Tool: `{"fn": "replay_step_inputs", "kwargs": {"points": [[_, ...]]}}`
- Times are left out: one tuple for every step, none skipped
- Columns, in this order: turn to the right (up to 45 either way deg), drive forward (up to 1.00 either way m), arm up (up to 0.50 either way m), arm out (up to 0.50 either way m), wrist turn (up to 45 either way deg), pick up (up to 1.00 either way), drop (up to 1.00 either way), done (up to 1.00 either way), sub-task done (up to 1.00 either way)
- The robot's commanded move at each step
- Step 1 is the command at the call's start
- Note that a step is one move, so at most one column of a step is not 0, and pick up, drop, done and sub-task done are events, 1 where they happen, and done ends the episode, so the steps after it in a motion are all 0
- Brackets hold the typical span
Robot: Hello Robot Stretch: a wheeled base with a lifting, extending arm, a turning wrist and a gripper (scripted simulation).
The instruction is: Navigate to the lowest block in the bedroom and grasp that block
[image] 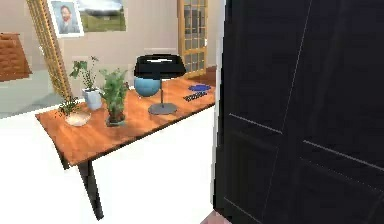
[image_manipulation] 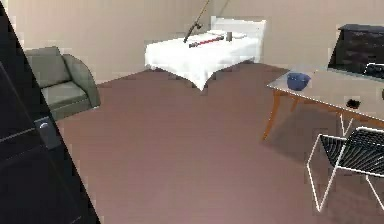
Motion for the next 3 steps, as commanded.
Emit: {"fn": "replay_step_inputs", "kwargs": {"points": [[45.0, 0.00, 0.00, 0.00, 0.0, 0.00, 0.00, 0.00, 0.00], [45.0, 0.00, 0.00, 0.00, 0.0, 0.00, 0.00, 0.00, 0.00], [6.0, 0.00, 0.00, 0.00, 0.0, 0.00, 0.00, 0.00, 0.00]]}}
